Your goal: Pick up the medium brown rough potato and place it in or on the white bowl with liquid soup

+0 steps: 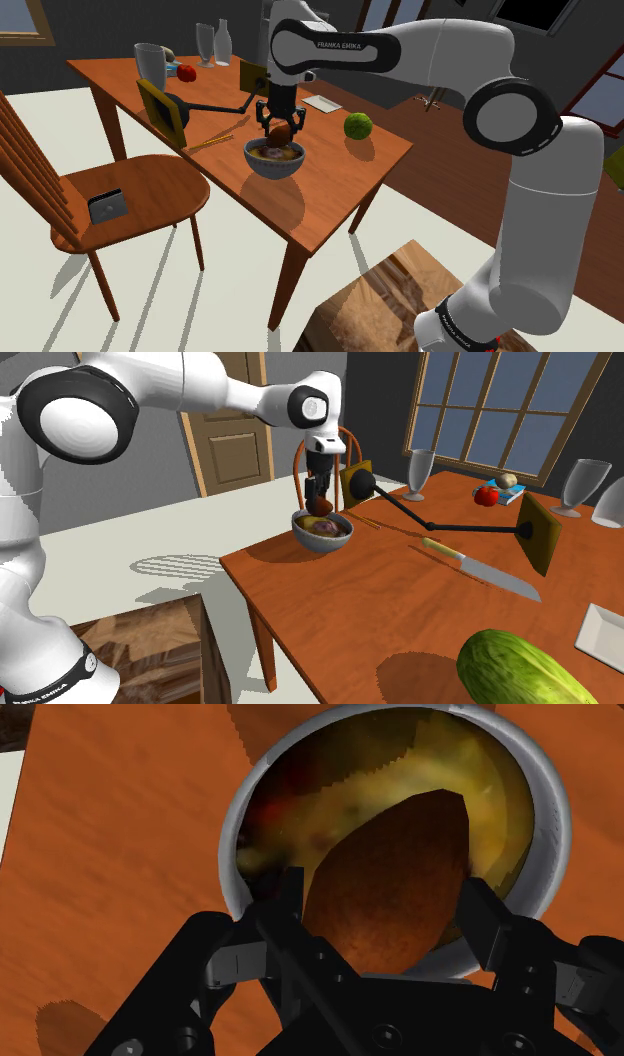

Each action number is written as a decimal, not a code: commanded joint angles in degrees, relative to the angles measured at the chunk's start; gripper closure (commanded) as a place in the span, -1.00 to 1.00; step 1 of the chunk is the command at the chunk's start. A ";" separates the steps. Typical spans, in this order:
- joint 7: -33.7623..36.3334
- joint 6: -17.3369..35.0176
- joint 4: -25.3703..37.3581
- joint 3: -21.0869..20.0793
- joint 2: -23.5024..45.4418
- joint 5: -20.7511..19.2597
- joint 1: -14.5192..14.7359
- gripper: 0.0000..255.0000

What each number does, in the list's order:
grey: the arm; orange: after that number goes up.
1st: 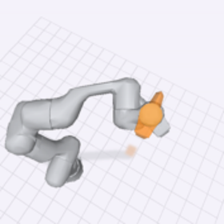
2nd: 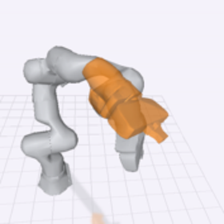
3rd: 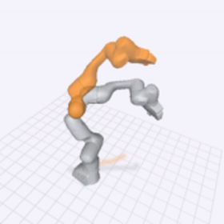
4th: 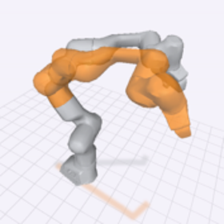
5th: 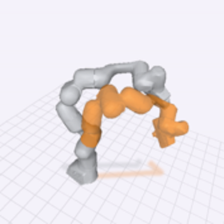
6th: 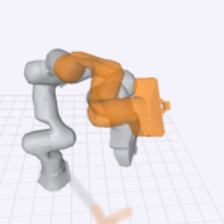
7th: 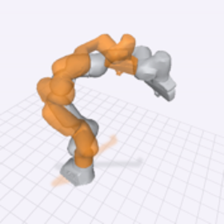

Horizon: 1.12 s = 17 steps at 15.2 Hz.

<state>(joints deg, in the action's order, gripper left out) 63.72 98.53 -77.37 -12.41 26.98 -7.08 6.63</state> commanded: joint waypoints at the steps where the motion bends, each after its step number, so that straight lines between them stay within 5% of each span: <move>1: 0.12 1.71 -1.88 0.00 -0.20 0.00 -0.10 1.00; 11: 0.21 3.22 -3.22 0.04 -0.01 -0.07 -0.15 1.00; 12: 0.21 3.23 -3.24 0.04 -0.03 -0.06 -0.16 -1.00; 17: 0.21 3.22 -3.22 0.04 -0.01 -0.07 -0.15 -1.00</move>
<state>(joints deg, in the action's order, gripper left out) 63.93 101.75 -80.60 -12.37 26.96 -7.14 6.48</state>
